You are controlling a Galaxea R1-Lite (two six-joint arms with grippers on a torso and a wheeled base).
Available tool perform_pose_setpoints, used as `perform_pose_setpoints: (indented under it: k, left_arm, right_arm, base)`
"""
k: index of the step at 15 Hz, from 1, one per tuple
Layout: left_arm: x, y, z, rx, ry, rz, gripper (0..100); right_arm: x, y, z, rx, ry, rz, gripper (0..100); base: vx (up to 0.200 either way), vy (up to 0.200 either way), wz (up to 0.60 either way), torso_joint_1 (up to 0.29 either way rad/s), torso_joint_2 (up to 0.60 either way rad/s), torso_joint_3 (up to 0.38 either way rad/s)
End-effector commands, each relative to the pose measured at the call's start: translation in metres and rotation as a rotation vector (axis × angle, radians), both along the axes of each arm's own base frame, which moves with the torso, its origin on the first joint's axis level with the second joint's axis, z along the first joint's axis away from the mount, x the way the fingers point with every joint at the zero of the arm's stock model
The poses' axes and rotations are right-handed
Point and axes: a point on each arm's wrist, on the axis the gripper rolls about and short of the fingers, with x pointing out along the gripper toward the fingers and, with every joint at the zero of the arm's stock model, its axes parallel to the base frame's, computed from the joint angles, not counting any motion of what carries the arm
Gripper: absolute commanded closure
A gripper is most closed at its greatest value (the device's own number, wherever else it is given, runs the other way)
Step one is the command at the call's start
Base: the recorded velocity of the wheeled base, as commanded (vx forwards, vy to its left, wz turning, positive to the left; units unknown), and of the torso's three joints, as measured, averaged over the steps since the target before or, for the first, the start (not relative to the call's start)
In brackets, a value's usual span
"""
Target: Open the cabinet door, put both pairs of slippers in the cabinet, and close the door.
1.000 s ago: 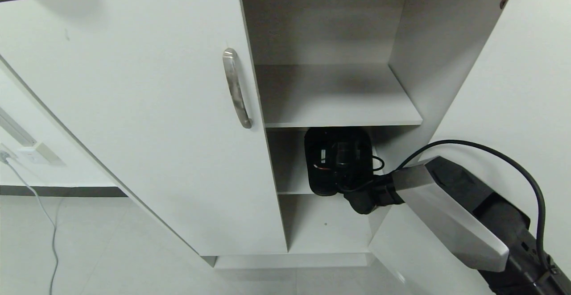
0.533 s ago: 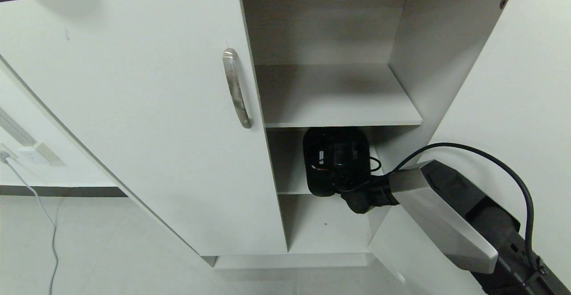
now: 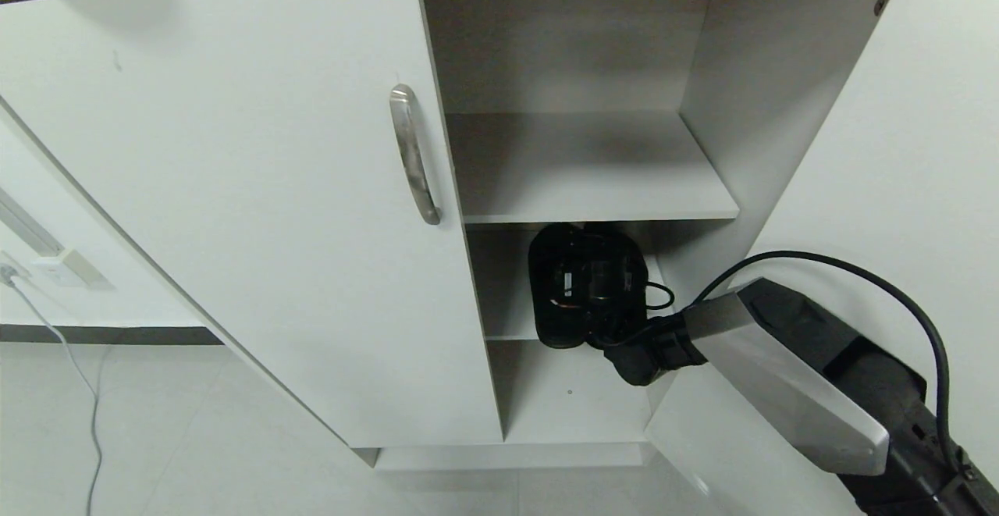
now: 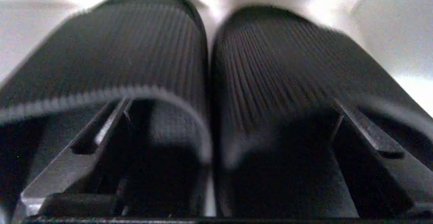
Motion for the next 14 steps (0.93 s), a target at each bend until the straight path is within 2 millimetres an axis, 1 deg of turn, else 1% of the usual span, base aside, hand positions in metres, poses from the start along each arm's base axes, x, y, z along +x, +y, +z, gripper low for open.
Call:
perform_pose_setpoints:
  k: [1,4,7,8,9,10,12,14]
  left_arm:
    - [0.0,0.0,0.0,0.001,0.001,0.001,100]
    - [0.0,0.0,0.0,0.001,0.001,0.001,100]
    - [0.0,0.0,0.0,-0.001,0.001,0.001,100]
    - [0.0,0.0,0.0,0.001,0.003,0.001,100]
    - [0.0,0.0,0.0,0.001,0.001,0.001,100]
    - [0.0,0.0,0.0,0.001,0.001,0.001,100]
    - [0.0,0.0,0.0,0.001,0.003,0.001,100]
    - [0.0,0.0,0.0,0.002,0.003,0.001,100]
  right_arm:
    - [-0.023,-0.008,0.022,0.017,-0.027,0.014,0]
    - [-0.046,-0.013,0.028,0.027,-0.04,0.032,0]
    - [-0.071,-0.014,0.035,0.04,-0.056,0.061,0]
    - [-0.085,-0.015,0.036,0.038,-0.052,0.079,0]
    - [-0.09,-0.016,0.036,0.034,-0.047,0.087,0]
    - [-0.103,-0.019,0.035,0.029,-0.039,0.103,0]
    - [-0.121,-0.025,0.033,0.015,-0.021,0.119,0]
    - [-0.142,-0.024,0.036,0.0,-0.001,0.153,0]
  base:
    - [0.0,0.0,0.0,0.0,0.0,0.0]
    - [0.0,0.0,0.0,0.0,0.0,0.0]
    - [0.0,0.0,0.0,0.0,0.0,0.0]
    - [0.0,0.0,0.0,0.0,0.0,0.0]
    - [0.0,0.0,0.0,0.0,0.0,0.0]
    - [0.0,0.0,0.0,0.0,0.0,0.0]
    - [0.0,0.0,0.0,0.0,0.0,0.0]
    - [0.0,0.0,0.0,0.0,0.0,0.0]
